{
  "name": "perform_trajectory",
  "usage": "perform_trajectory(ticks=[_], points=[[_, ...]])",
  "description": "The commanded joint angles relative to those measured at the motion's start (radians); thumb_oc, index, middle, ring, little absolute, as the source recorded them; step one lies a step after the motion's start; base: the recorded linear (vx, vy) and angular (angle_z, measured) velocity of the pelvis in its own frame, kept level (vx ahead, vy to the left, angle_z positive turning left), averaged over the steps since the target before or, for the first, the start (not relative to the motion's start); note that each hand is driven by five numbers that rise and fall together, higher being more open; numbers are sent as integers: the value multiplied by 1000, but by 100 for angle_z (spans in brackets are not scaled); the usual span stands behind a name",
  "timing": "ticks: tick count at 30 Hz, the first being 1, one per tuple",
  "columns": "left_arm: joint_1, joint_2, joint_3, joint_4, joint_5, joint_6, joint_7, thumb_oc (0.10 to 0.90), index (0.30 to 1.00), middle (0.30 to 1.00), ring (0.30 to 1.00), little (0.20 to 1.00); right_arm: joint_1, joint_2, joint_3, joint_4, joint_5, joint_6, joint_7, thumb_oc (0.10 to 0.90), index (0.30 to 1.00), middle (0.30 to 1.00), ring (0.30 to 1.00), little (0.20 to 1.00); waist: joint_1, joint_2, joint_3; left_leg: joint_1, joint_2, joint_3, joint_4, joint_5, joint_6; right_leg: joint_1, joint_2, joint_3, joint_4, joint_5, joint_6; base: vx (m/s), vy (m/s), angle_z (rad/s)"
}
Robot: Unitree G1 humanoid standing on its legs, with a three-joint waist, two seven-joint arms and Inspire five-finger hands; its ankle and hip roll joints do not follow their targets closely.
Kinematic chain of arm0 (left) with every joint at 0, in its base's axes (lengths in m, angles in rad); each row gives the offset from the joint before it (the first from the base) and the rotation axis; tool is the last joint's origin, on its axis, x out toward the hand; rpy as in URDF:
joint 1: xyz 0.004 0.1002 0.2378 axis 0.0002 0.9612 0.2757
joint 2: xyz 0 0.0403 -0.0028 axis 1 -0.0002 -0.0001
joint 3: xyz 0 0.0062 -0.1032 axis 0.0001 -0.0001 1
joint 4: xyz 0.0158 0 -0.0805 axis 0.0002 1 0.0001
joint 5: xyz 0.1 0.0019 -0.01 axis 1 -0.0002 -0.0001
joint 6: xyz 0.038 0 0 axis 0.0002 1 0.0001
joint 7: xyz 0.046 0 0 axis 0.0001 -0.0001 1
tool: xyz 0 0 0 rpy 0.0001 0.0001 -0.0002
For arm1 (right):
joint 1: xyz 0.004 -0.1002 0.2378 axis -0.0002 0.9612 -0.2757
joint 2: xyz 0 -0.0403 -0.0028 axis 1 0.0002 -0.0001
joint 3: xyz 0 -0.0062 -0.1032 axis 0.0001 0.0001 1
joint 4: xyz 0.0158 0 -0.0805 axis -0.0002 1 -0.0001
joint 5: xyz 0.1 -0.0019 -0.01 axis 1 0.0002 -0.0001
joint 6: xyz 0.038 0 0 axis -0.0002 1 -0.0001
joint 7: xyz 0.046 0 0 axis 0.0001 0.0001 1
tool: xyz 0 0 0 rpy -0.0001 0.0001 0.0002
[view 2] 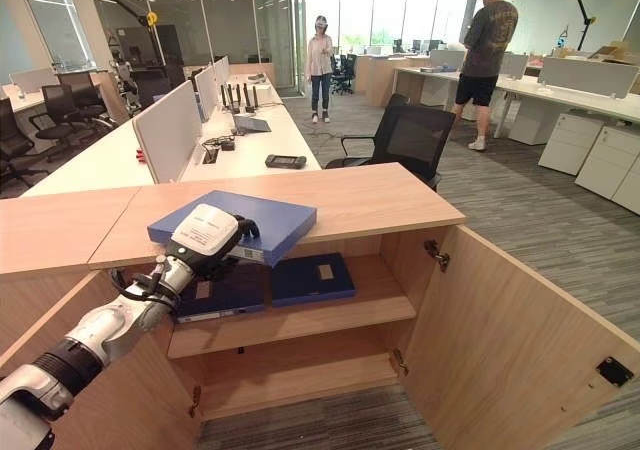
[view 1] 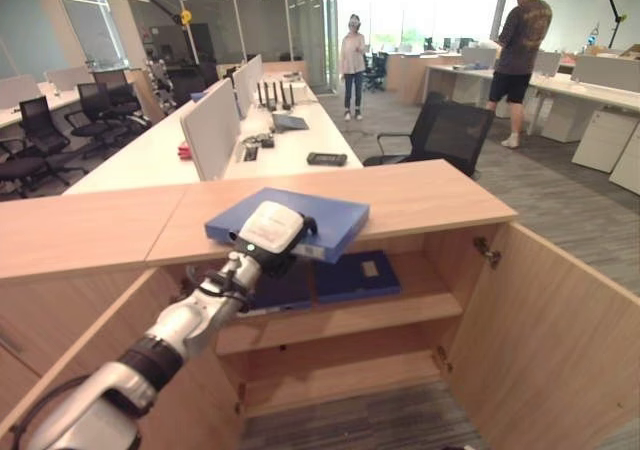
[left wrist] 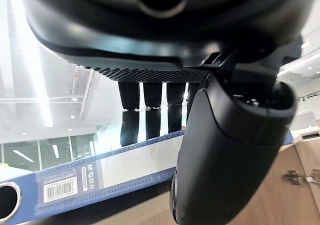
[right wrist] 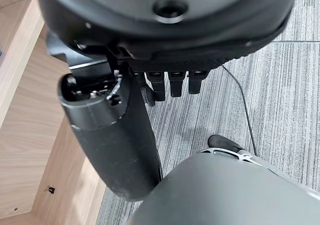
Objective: Put the empty folder in the office cabinet
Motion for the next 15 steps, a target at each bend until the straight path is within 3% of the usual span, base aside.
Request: perform_trajectory(ticks=[1, 7, 12, 13, 15], points=[[-95, 14, 92, 114, 26, 41, -3, 400, 300, 300, 300, 300, -20, 35, 60, 20, -21, -9, -1, 800, 900, 900, 900, 900, -7, -26, 23, 62, -84, -72, -3, -150, 43, 0, 72, -1, 8, -58, -9, 0, 0, 0], [-69, 14, 138, 6, 3, 17, 19, 400, 300, 300, 300, 300, -18, 42, 60, 18, -22, -12, -4, 800, 900, 900, 900, 900, -3, -30, 28, 59, -85, -75, -3, -150, 43, -2, 72, -3, 8, -57, -11, 0, 0, 0], [59, -15, 275, -319, -97, -67, 5, 400, 300, 300, 300, 300, -13, 57, 38, 30, -21, -10, -11, 800, 900, 900, 900, 900, 9, -36, 33, 59, -87, -83, -3, -151, 43, -1, 72, -9, 8, -57, -13, 0, 0, 0], [62, -14, 278, -322, -98, -66, 3, 400, 300, 300, 300, 300, -13, 57, 39, 30, -20, -10, -11, 800, 900, 900, 900, 900, 8, -35, 33, 59, -87, -83, -3, -152, 43, -1, 72, -9, 8, -56, -13, 0, 0, 0], [154, -52, 335, -500, -209, -129, -40, 400, 300, 300, 300, 300, -12, 64, 21, 34, -14, -10, -14, 800, 900, 900, 900, 900, 18, -40, 38, 57, -88, -88, -3, -150, 44, -3, 72, -10, 8, -54, -15, 4, 2, 2]])
